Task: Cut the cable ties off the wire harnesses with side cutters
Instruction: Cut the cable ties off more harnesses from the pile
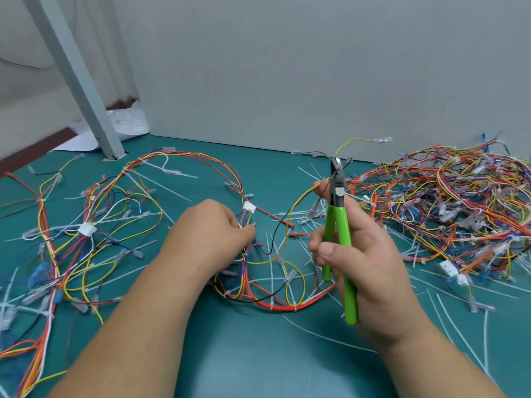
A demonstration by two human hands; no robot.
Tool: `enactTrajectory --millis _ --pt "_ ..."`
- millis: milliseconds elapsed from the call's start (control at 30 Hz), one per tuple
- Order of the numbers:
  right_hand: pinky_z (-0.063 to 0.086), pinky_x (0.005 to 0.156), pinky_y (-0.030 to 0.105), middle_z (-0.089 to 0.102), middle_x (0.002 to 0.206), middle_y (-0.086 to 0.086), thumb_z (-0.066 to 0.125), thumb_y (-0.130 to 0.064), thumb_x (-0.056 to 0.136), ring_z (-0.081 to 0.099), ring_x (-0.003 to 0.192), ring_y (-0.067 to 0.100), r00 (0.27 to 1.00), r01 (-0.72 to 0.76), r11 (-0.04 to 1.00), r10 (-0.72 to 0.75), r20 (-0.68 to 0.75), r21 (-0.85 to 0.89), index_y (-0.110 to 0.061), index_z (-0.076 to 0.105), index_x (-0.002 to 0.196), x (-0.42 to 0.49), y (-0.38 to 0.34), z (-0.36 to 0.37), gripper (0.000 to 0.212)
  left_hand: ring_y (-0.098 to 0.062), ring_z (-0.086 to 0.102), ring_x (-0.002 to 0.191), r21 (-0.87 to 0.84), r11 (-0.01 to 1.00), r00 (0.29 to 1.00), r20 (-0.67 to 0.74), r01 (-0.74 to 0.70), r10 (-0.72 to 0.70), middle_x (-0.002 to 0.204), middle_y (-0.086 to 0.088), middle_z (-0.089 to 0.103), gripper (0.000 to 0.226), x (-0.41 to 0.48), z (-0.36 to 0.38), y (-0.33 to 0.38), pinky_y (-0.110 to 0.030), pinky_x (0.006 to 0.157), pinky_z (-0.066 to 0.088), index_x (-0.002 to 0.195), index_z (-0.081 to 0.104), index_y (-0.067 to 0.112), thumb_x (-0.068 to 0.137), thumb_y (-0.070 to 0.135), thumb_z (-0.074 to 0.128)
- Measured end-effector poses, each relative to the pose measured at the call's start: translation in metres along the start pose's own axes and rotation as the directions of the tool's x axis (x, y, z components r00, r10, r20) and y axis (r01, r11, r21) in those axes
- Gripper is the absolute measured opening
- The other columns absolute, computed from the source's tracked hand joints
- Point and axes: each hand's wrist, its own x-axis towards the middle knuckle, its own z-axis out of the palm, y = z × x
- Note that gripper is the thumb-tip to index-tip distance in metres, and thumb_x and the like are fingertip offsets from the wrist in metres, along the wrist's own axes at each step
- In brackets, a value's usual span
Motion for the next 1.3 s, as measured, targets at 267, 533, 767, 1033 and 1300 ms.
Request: enactTrajectory --millis 267,533,767,1033,1300 --pt "0.043 0.061 0.011 0.058 0.100 -0.001 0.067 -0.016 0.071 0.054 0.067 0.002 0.996 -0.087 0.987 0.083 -0.032 -0.139 -0.032 0.065 0.129 0.000 -0.001 0.004 0.059 -0.003 0.044 0.049 -0.471 0.841 0.937 -0.331 -0.268 0.114 0.054 0.021 0.056 0.025 0.002 0.000 0.009 -0.024 0.052 0.035 0.068 0.068 0.026 0.088 0.040 0.072" --pt "0.049 0.071 0.021 0.070 0.110 -0.008 0.073 -0.023 0.070 0.061 0.075 0.009 0.990 -0.094 0.990 0.082 -0.114 -0.102 -0.027 0.063 0.131 0.001 0.005 0.003 0.062 -0.007 0.054 0.055 -0.704 0.659 0.959 -0.265 -0.263 0.100 0.064 0.008 0.067 0.006 0.003 0.013 0.013 -0.030 0.058 0.050 0.085 0.074 0.037 0.091 0.039 0.073" --pt "0.050 0.069 0.019 0.070 0.117 -0.010 0.074 -0.030 0.068 0.060 0.077 0.011 0.992 -0.113 0.986 0.106 -0.061 -0.120 -0.034 0.065 0.129 -0.001 0.005 0.005 0.062 -0.001 0.063 0.067 -0.822 0.517 0.961 -0.276 -0.237 0.003 0.075 0.012 0.074 0.014 0.002 0.009 0.018 -0.021 0.068 0.051 0.078 0.077 0.030 0.092 0.032 0.074" --pt "0.050 0.070 0.023 0.068 0.127 -0.010 0.074 -0.026 0.069 0.062 0.082 0.013 0.992 -0.122 0.989 0.123 0.011 -0.082 -0.041 0.069 0.124 0.000 0.008 0.005 0.057 -0.020 0.068 0.089 -0.974 0.217 0.996 -0.070 -0.057 -0.052 0.089 -0.001 0.075 0.010 -0.001 0.001 0.024 -0.039 0.069 0.062 0.089 0.074 0.018 0.094 0.025 0.070" --pt "0.048 0.065 0.014 0.068 0.093 0.005 0.073 -0.026 0.064 0.065 0.082 0.009 0.981 -0.112 0.994 0.114 0.156 -0.019 -0.034 0.069 0.128 -0.003 0.006 0.011 0.065 -0.033 0.069 0.113 -0.986 0.152 0.973 0.103 0.073 0.205 0.124 -0.018 0.070 0.050 -0.009 0.002 0.029 -0.047 0.105 0.052 0.120 0.067 -0.001 0.090 -0.017 0.030"
